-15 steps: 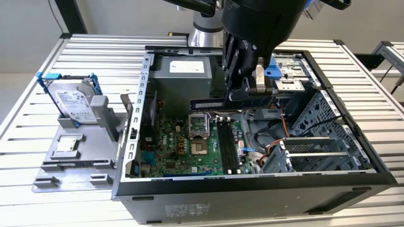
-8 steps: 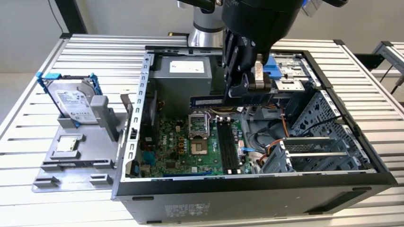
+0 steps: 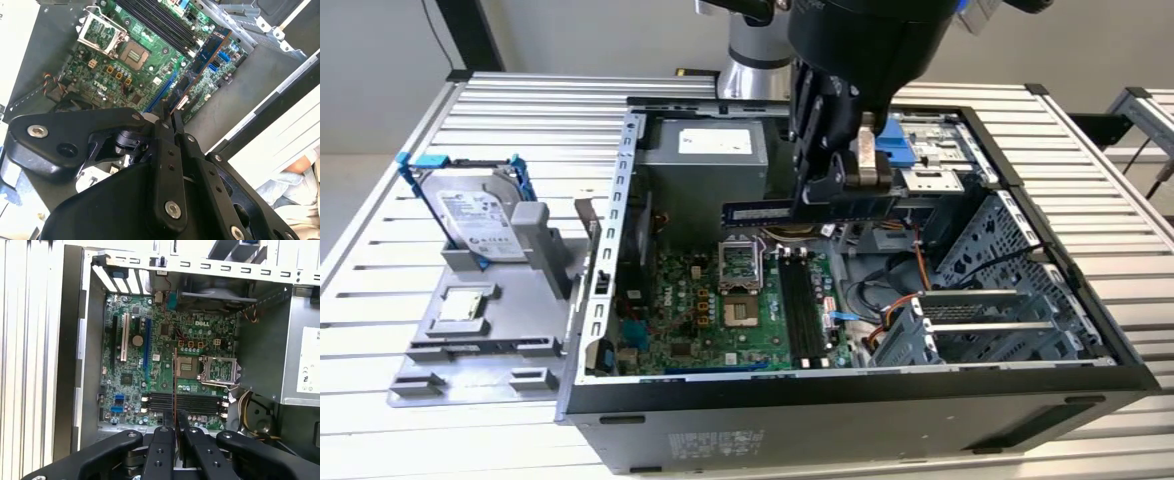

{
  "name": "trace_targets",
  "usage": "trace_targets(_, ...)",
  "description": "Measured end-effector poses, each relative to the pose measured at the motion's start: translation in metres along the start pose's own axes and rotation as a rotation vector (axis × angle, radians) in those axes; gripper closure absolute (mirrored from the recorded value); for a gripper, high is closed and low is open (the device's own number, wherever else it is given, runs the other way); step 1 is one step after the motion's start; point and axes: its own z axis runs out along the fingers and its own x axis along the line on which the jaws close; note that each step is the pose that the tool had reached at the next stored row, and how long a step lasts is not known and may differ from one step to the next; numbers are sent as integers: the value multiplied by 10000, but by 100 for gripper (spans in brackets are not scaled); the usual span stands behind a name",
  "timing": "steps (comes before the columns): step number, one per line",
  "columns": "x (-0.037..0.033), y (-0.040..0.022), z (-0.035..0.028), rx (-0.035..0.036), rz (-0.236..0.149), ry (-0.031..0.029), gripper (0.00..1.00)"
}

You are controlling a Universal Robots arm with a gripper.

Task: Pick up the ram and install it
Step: 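Pick up the ram and move it above insertion slot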

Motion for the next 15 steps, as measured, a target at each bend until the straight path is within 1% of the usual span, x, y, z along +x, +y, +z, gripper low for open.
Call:
trace_targets(7,-176,-12,7,0,-2,0,100)
trace_targets(15,-244,-16,10,0,-2,0,100)
